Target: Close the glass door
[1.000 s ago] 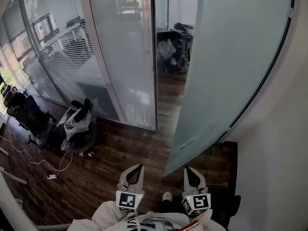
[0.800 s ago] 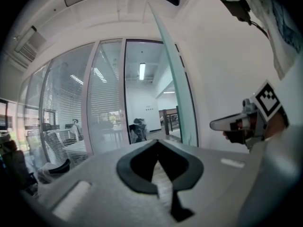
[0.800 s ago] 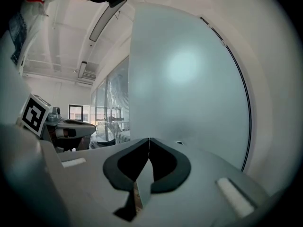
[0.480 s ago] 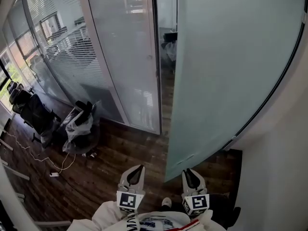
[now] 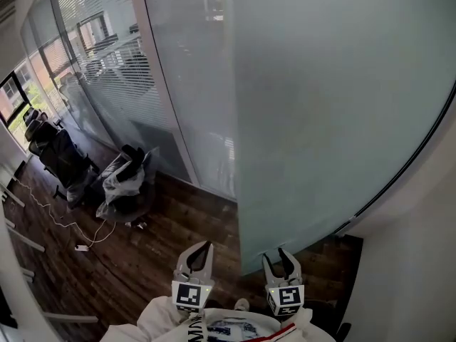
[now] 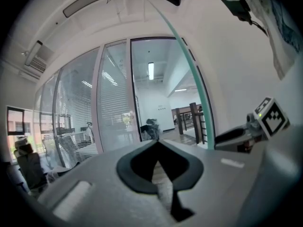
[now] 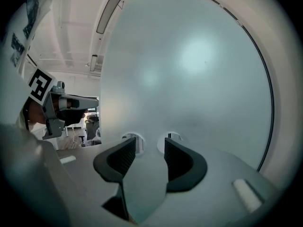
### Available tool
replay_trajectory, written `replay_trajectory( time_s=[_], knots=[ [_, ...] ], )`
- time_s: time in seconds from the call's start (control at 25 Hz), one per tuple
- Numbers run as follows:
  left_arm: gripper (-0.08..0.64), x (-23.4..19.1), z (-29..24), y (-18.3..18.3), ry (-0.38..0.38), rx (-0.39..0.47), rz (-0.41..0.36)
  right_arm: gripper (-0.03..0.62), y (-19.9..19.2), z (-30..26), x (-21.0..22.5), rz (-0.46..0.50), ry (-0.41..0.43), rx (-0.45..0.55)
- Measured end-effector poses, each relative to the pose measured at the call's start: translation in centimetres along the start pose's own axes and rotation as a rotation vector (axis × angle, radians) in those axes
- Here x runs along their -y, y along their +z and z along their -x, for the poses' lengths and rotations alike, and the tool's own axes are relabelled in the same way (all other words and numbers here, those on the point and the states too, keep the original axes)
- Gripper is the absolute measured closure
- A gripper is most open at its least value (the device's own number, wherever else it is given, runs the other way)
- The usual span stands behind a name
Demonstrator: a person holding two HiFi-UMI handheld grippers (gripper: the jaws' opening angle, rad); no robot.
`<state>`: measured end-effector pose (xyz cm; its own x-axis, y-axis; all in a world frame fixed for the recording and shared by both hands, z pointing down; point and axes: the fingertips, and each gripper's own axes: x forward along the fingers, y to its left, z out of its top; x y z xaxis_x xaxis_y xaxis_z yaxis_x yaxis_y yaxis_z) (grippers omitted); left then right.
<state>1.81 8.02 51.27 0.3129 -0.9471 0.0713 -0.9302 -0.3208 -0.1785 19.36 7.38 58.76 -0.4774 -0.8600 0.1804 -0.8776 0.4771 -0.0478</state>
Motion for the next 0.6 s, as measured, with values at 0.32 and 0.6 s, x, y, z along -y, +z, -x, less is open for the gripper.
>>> replay_trajectory(
  time_s=[0.32, 0.6],
  knots=[
    [0.557, -0.4, -0.5, -0.2, 0.03, -0.002, 0.02, 0.438, -0.4, -2.1, -0.1, -0.018, 0.031, -0.028],
    [0.557, -2.4, -2.4, -1.8, 0.025, -0.029, 0.035, 0.457, -0.6, -4.1, 0.2, -0.029, 0.003, -0.019]
  ],
)
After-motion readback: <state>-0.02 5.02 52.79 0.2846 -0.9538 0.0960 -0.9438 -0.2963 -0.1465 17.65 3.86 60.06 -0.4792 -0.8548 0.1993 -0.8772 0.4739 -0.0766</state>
